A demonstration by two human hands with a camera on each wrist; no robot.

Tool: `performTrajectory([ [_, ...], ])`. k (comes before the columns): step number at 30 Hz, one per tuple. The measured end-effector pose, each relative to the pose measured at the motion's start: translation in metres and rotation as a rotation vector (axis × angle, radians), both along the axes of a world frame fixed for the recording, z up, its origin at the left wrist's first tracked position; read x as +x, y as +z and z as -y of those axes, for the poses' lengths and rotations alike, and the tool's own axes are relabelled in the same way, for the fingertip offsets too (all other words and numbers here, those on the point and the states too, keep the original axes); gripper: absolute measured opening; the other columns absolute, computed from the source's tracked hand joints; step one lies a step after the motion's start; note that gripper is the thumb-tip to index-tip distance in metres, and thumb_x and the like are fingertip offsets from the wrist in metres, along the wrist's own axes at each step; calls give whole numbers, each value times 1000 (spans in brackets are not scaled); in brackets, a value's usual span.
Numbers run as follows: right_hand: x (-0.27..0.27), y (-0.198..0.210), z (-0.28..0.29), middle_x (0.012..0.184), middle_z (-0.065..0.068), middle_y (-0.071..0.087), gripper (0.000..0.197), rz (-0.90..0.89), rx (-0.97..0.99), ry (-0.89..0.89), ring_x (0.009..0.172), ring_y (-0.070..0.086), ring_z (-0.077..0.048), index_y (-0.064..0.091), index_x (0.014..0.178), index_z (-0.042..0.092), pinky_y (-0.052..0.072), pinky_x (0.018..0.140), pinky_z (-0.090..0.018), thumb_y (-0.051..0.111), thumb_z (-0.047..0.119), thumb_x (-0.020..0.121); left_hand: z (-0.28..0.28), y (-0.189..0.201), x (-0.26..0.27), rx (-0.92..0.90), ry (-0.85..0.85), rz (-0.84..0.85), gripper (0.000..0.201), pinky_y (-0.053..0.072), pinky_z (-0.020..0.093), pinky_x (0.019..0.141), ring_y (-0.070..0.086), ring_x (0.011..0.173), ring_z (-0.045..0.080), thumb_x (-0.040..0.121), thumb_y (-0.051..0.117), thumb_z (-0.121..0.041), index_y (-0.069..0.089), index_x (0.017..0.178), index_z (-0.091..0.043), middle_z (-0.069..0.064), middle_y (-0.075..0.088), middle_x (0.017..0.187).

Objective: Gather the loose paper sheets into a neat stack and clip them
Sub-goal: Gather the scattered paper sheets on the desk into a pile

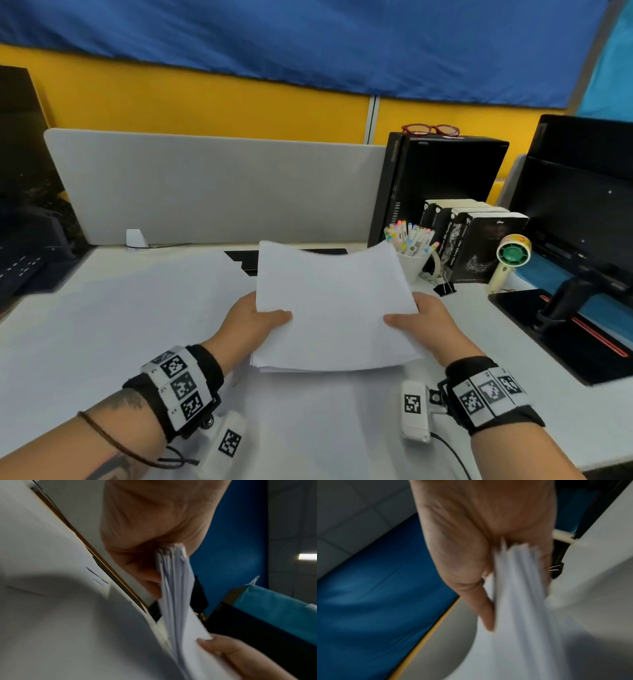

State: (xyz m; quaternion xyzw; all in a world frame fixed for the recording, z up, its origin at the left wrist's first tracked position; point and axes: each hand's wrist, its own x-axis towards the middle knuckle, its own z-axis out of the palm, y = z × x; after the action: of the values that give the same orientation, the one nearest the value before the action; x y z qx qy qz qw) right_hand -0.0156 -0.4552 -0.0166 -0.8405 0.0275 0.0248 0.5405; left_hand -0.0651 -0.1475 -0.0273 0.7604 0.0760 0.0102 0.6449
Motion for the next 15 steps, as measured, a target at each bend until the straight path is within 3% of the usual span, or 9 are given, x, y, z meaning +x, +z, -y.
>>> performTrajectory([
  [1,2,-3,-4,109,-10,73,42,-75,-106,-4,92,70,-24,68,117,5,56,75,-32,82,11,77,1,2,-1,38,-10,-76,25,58,36,86,73,103,25,86,80,-16,71,109,-21,2,76,112],
  [2,3,-6,-7,118,-11,69,55,-168,-253,8,100,68,-25,64,125,5,56,80,-33,83,19,75,2,4,-3,122,-50,-182,24,57,32,77,71,99,26,84,79,-17,70,105,-20,3,74,107],
  [4,0,-7,-13,144,-12,52,83,-341,-557,59,127,54,-28,43,145,5,48,104,-37,81,32,76,5,5,-9,354,-160,-413,25,52,26,61,65,88,26,90,74,-21,61,110,-15,5,67,103],
  [5,-3,-7,-16,151,-12,43,90,-357,-629,71,135,46,-29,34,150,4,43,109,-36,80,33,79,5,3,-12,450,-187,-484,30,52,27,61,63,87,24,92,73,-24,55,114,-13,6,63,107],
  [7,-4,-7,-18,158,-12,32,102,-378,-524,77,143,37,-30,20,156,3,39,110,-35,83,26,79,0,-4,-11,543,-178,-523,47,59,34,80,64,101,25,93,75,-28,49,127,-10,9,61,123],
  [9,-7,-6,-20,161,-10,28,111,-391,-405,73,145,34,-29,15,158,5,39,109,-36,87,18,75,-8,-8,-9,529,-158,-516,61,58,45,98,65,114,31,88,80,-28,50,138,-8,12,62,131],
  [12,-6,-7,-24,161,-11,28,112,-384,-394,49,145,34,-30,14,158,6,38,111,-37,88,14,74,-11,-7,-12,472,-166,-494,63,58,51,98,65,116,33,83,85,-26,55,137,-13,11,65,129],
  [15,-7,-8,-32,158,-12,31,108,-372,-475,41,143,34,-34,19,157,9,38,111,-39,87,18,74,-5,-9,-18,666,-177,-435,74,52,40,106,57,126,30,83,83,-34,47,145,-16,10,53,140],
])
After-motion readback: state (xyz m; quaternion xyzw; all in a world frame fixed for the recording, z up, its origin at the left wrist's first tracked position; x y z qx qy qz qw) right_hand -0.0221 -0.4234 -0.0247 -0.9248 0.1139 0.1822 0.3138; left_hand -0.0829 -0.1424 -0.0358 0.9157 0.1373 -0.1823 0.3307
